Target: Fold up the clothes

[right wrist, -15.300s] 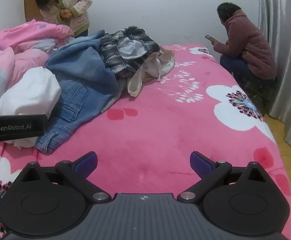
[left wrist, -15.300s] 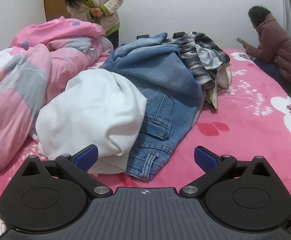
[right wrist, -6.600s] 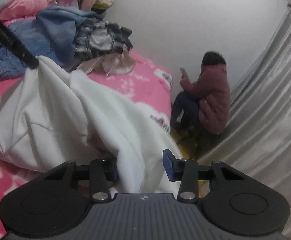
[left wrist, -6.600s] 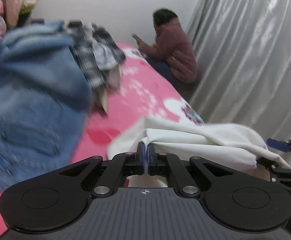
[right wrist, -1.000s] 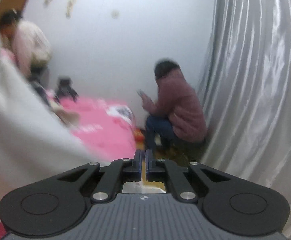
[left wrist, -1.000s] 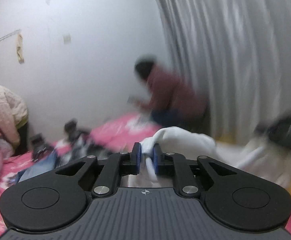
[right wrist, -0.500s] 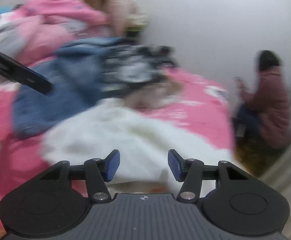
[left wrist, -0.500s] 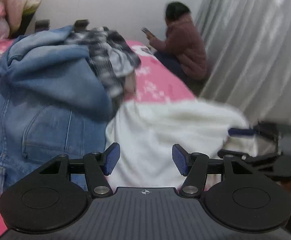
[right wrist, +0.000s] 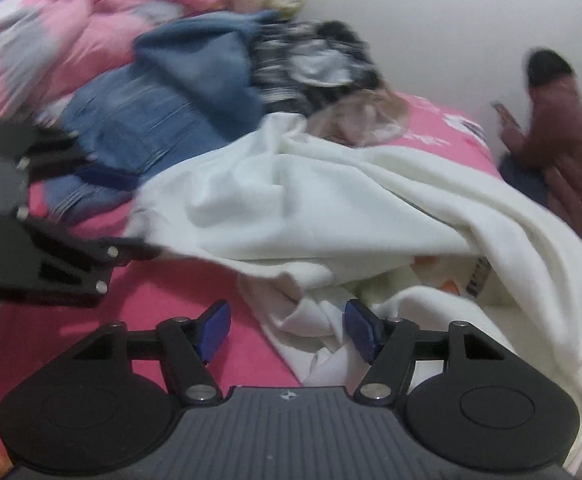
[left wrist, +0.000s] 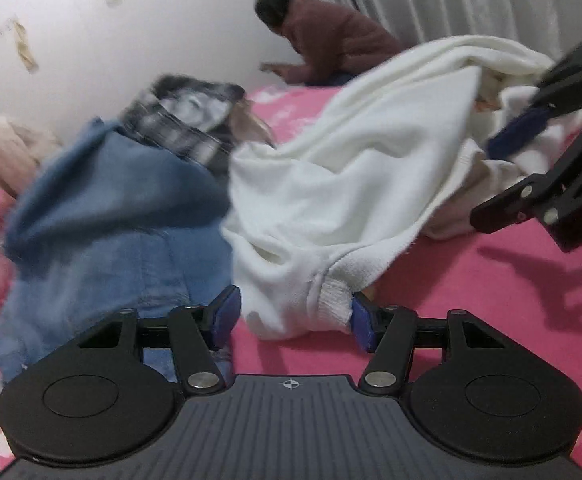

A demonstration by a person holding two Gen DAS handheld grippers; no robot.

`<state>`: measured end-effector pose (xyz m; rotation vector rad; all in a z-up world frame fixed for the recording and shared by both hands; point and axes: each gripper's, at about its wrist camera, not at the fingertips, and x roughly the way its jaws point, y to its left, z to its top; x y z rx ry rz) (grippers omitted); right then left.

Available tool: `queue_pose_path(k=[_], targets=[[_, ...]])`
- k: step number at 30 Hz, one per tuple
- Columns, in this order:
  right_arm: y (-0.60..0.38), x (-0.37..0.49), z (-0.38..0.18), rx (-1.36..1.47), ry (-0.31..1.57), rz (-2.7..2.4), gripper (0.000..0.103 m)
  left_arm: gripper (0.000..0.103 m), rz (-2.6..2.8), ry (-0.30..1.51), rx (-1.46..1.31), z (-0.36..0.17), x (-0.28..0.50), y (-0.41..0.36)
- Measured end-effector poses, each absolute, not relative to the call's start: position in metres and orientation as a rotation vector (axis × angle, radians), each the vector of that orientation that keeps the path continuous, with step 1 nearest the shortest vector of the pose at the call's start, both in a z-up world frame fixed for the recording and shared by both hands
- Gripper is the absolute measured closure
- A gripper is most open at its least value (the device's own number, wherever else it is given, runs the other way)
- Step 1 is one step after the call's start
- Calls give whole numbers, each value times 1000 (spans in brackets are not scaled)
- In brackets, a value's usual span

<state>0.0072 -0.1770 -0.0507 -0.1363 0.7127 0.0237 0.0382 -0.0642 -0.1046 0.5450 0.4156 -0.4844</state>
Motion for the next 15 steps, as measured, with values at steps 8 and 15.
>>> queue_pose_path(k=[8,15], targets=[[-177,8,-54,-50,631,-81,37,95,-355,278,437,-71,33,-51],[-186,14,-47,66,564,-137,38,96,-345,138,428,-41,20,-53]])
